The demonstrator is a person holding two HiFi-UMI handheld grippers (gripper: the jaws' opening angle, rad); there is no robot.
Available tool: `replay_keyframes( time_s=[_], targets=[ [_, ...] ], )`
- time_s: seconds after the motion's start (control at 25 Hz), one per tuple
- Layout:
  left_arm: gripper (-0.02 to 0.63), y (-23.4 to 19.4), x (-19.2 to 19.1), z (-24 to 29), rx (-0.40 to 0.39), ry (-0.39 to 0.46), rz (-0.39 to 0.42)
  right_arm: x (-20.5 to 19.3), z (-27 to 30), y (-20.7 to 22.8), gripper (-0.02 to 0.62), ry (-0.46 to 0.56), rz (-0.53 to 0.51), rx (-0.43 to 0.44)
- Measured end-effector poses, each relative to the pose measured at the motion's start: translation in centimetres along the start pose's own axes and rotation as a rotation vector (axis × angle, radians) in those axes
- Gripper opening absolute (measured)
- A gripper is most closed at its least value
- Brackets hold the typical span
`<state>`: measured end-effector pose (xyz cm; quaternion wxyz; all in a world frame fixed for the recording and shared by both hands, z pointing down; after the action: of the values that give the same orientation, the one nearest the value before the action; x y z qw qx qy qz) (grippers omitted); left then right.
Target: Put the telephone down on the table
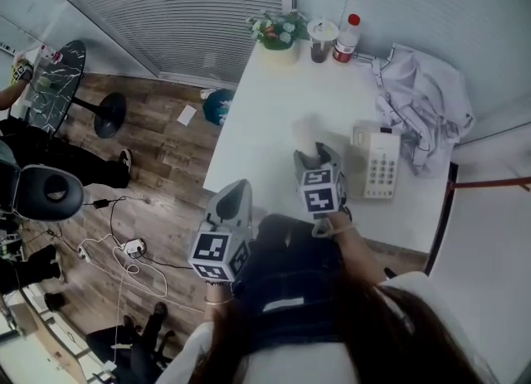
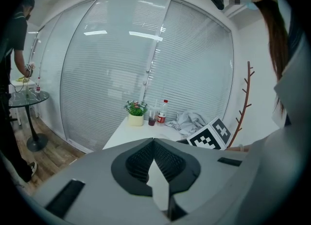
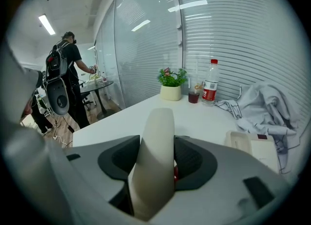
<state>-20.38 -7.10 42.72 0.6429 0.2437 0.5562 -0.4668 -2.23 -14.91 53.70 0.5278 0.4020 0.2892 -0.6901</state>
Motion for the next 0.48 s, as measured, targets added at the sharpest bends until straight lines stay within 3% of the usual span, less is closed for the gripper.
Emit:
replay_keyframes(
  time_s=[0.48],
  targets=[
    [-0.003, -0.5, -0.1, -0.7, 0.047, 0.015, -0.013, -0.3, 1.1, -1.7, 0.218, -0.017, -0.014, 0.07]
  ],
)
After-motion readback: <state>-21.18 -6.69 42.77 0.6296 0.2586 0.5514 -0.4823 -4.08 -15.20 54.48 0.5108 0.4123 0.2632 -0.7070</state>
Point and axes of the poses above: the fingertips, and each gripper's own axes: z forward along the fingers, y to its right, x out of its top, the point moved 5 cm from there along -z, backward along the fingers, and after that the axes turned 11 degrees about y, right-handed, at the moved point
